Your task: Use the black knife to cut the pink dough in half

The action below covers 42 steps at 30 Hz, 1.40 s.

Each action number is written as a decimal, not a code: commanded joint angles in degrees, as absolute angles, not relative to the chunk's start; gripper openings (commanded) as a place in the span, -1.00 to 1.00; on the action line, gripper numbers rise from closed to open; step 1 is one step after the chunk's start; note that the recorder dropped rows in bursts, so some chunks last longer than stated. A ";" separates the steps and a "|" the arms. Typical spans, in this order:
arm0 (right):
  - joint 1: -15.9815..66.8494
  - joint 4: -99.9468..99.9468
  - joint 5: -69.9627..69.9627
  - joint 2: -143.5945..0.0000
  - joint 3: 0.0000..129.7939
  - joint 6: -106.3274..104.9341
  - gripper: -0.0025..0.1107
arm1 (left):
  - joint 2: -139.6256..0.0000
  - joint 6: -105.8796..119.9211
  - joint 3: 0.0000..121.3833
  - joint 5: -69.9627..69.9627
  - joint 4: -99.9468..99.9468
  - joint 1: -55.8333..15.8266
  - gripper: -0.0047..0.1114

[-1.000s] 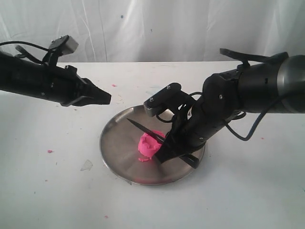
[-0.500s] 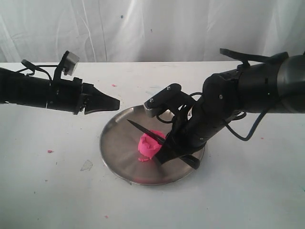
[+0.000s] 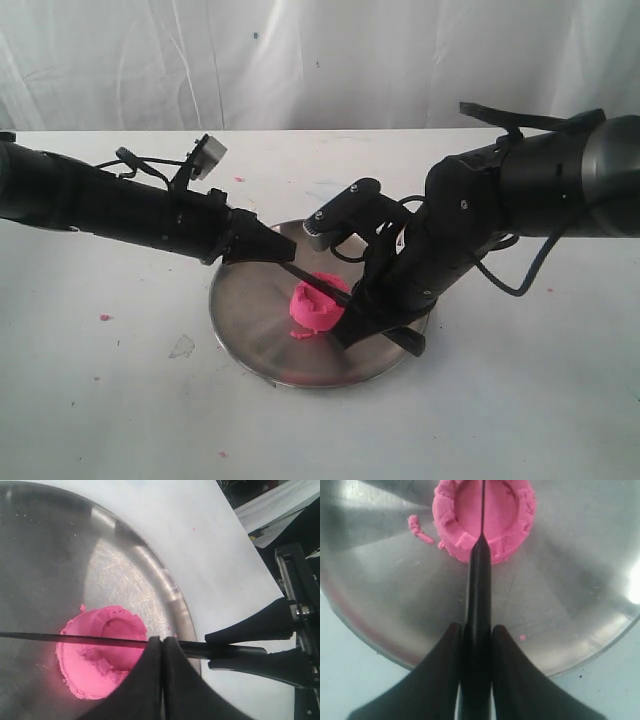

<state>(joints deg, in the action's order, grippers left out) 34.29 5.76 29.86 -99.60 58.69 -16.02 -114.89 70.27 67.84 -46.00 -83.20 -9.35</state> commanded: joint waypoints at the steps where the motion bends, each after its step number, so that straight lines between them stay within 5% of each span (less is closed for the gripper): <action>1: 33.60 5.36 30.03 -99.38 58.79 -16.30 -0.96 | -115.03 70.69 68.02 -46.03 -83.63 -9.60 -0.92; 42: 33.60 4.98 30.08 -99.38 58.79 -16.30 -0.96 | -122.27 77.87 72.71 -46.23 -92.05 -10.69 -0.92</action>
